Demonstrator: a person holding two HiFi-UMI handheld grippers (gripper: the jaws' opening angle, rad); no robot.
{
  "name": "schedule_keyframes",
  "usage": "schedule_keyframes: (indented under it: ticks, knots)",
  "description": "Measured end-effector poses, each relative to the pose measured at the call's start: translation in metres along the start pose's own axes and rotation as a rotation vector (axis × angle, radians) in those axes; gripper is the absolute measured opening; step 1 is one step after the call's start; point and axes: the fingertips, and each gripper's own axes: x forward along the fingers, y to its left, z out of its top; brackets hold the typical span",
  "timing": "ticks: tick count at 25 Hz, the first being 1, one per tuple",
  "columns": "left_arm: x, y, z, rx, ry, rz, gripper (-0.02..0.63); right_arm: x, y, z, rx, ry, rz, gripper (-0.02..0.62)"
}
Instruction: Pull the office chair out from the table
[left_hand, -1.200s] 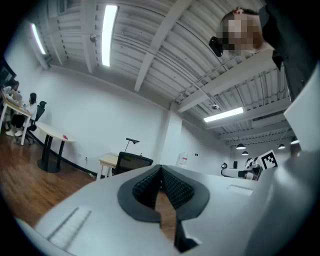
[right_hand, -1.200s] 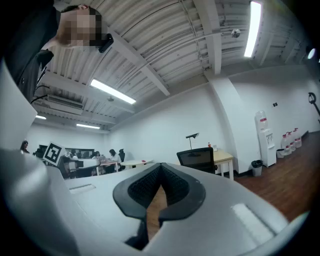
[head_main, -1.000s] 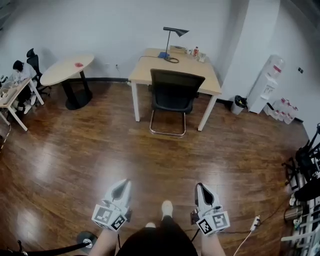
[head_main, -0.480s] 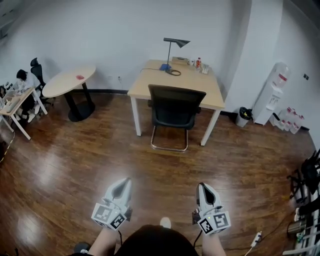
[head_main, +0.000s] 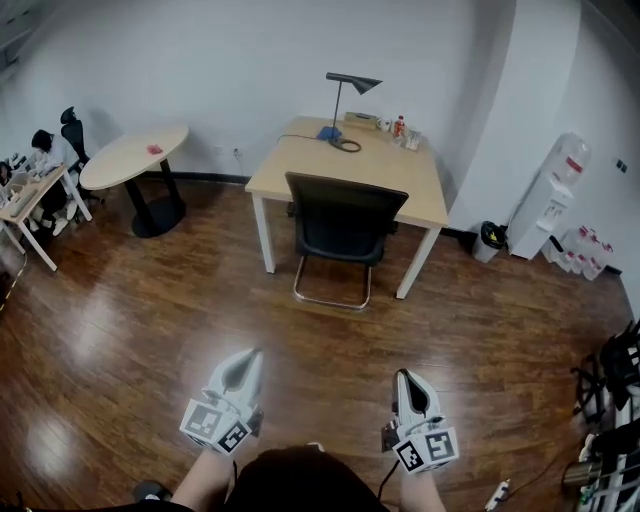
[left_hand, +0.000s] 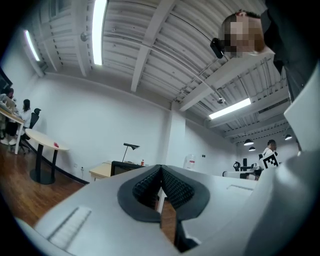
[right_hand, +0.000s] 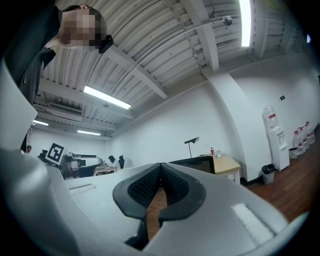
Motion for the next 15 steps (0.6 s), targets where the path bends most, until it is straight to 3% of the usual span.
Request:
schedule_keyframes:
  ticks: [8, 15]
  knots:
    - [0.015, 0.007, -0.011, 0.006, 0.023, 0.049, 0.002, 0.018, -0.026, -0.017, 0.039, 0.041, 0.005, 0.014]
    - [0.035, 0.038, -0.021, 0.000, 0.035, 0.069, 0.002, 0.058, -0.030, -0.024, 0.033, 0.050, 0.010, 0.014]
